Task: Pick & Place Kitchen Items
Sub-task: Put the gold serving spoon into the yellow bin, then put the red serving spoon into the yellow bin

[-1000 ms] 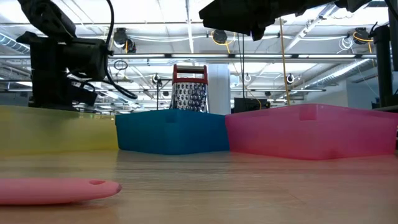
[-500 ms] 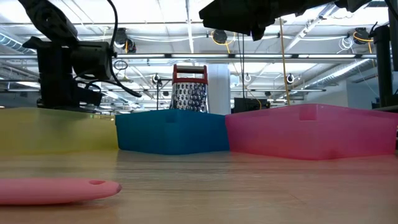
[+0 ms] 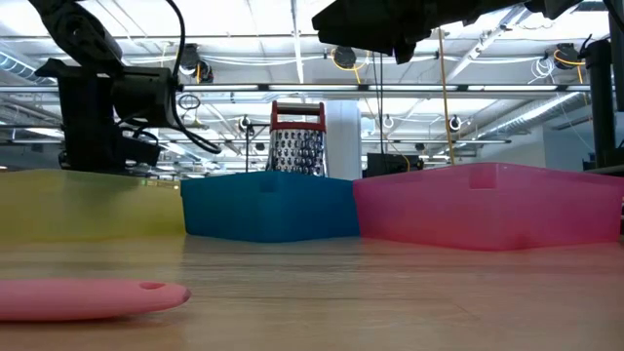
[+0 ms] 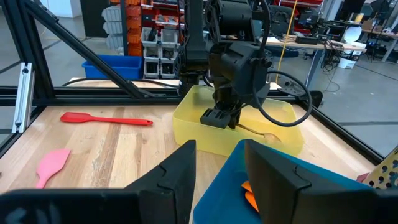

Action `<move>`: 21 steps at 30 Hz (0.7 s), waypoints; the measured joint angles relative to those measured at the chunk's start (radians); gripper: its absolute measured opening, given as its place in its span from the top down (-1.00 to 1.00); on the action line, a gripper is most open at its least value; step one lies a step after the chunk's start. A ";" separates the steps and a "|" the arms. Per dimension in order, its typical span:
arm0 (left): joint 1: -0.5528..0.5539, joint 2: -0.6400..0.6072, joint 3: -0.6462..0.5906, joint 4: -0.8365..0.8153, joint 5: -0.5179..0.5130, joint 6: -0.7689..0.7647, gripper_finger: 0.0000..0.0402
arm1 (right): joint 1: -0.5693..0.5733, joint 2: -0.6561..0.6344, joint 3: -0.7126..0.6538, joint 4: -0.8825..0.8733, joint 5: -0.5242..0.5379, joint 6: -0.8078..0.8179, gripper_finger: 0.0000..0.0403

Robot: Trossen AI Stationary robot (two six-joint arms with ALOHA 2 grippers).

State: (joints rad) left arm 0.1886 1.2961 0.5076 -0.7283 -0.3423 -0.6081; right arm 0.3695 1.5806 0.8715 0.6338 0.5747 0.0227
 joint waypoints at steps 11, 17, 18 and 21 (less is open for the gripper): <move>-0.018 0.001 0.100 -0.057 0.051 0.042 0.22 | 0.000 0.000 0.001 -0.009 0.000 0.000 0.36; -0.080 -0.006 0.216 -0.094 0.053 0.043 0.29 | 0.000 -0.001 0.001 -0.075 0.000 0.021 0.36; -0.095 -0.014 0.232 -0.093 0.048 0.050 0.30 | 0.003 -0.001 0.001 -0.094 0.000 0.022 0.36; -0.146 -0.037 0.268 -0.085 0.021 0.049 0.33 | 0.012 -0.001 0.001 -0.143 0.000 0.017 0.36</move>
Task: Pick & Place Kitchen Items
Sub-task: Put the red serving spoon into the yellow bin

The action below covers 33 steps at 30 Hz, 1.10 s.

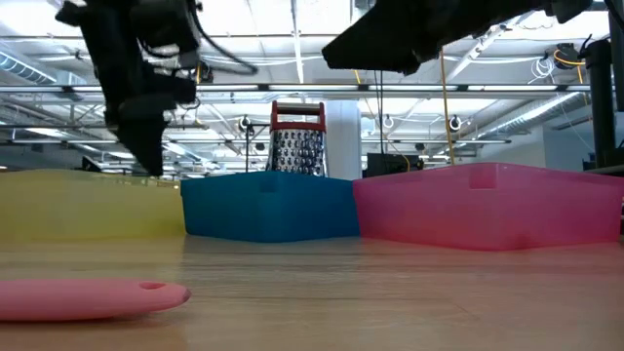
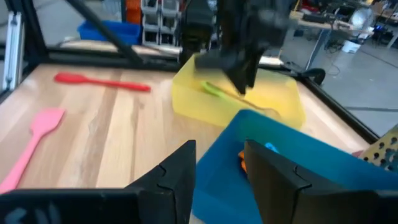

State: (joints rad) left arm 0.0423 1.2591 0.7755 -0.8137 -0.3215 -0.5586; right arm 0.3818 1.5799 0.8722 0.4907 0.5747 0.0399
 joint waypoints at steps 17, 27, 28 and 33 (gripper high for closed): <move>-0.186 -0.081 0.020 0.033 -0.080 -0.068 0.35 | 0.190 -0.038 0.000 -0.403 -0.008 -0.120 -0.04; -0.189 -0.081 0.020 0.056 -0.082 -0.100 0.35 | 0.280 -0.125 0.017 -0.830 -0.310 0.259 -0.01; -0.189 -0.081 0.020 0.062 -0.082 -0.101 0.35 | 0.290 -0.126 0.017 -0.857 -0.353 0.281 0.00; -0.189 -0.081 0.020 0.070 -0.082 -0.101 0.35 | 0.348 -0.124 0.017 -1.056 -0.505 0.315 0.03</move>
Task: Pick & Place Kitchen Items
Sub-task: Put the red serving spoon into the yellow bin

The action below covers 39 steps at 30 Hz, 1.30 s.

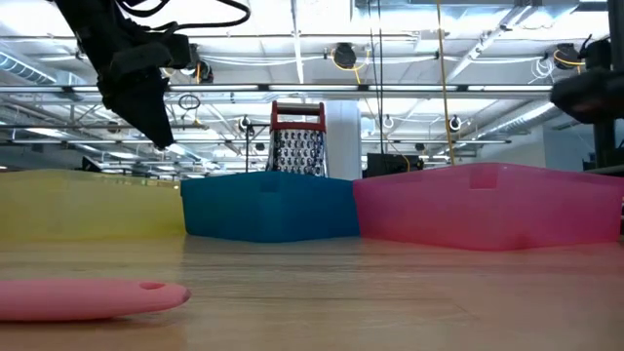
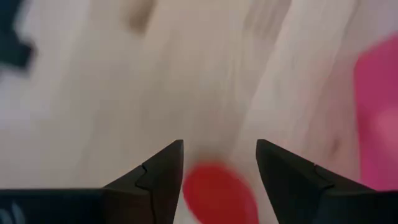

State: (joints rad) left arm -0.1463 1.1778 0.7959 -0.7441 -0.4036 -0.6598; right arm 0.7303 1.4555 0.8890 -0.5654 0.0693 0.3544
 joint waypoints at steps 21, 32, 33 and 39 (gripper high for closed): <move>0.001 0.000 0.000 0.002 0.000 0.027 0.35 | 0.010 0.003 -0.117 -0.222 0.093 -0.282 0.13; 0.001 0.000 0.000 0.002 0.000 0.027 0.35 | -0.031 0.003 -0.119 -0.211 0.028 -0.304 0.44; 0.001 0.000 0.000 0.002 0.000 0.026 0.35 | -0.035 0.003 -0.123 -0.203 0.004 -0.313 0.49; 0.001 0.000 0.000 0.002 0.001 0.024 0.34 | -0.037 0.044 -0.123 -0.189 -0.022 -0.322 0.74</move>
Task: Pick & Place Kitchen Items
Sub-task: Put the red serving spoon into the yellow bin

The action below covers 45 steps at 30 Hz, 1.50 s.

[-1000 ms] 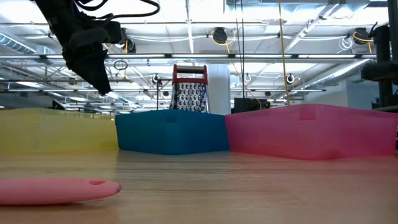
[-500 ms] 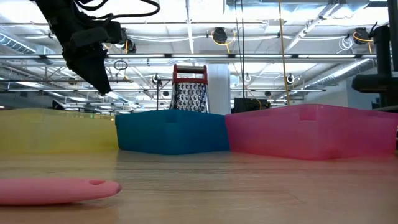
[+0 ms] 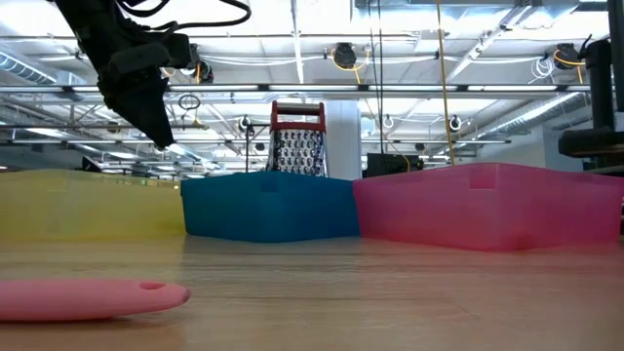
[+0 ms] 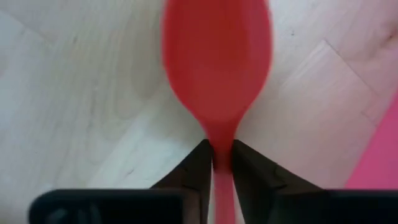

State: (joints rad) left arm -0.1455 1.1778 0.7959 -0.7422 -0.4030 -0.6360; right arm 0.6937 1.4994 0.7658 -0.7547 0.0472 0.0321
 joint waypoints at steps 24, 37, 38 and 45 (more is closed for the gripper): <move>-0.027 0.000 0.000 0.147 0.000 0.126 0.35 | 0.067 0.015 0.046 0.687 0.190 0.228 0.81; -0.195 0.000 0.000 0.448 0.001 0.362 0.35 | -0.038 0.015 0.046 1.122 0.374 -0.044 0.84; -0.207 0.000 0.000 0.463 0.001 0.376 0.35 | -0.050 0.015 0.046 1.140 0.373 -0.044 0.82; -0.278 0.002 0.000 0.539 0.001 0.435 0.35 | -0.150 0.015 0.046 1.308 0.375 -0.038 0.83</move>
State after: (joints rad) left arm -0.4237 1.1799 0.7956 -0.2029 -0.4024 -0.2008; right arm 0.5440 1.5139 0.8116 0.5537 0.4225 -0.0056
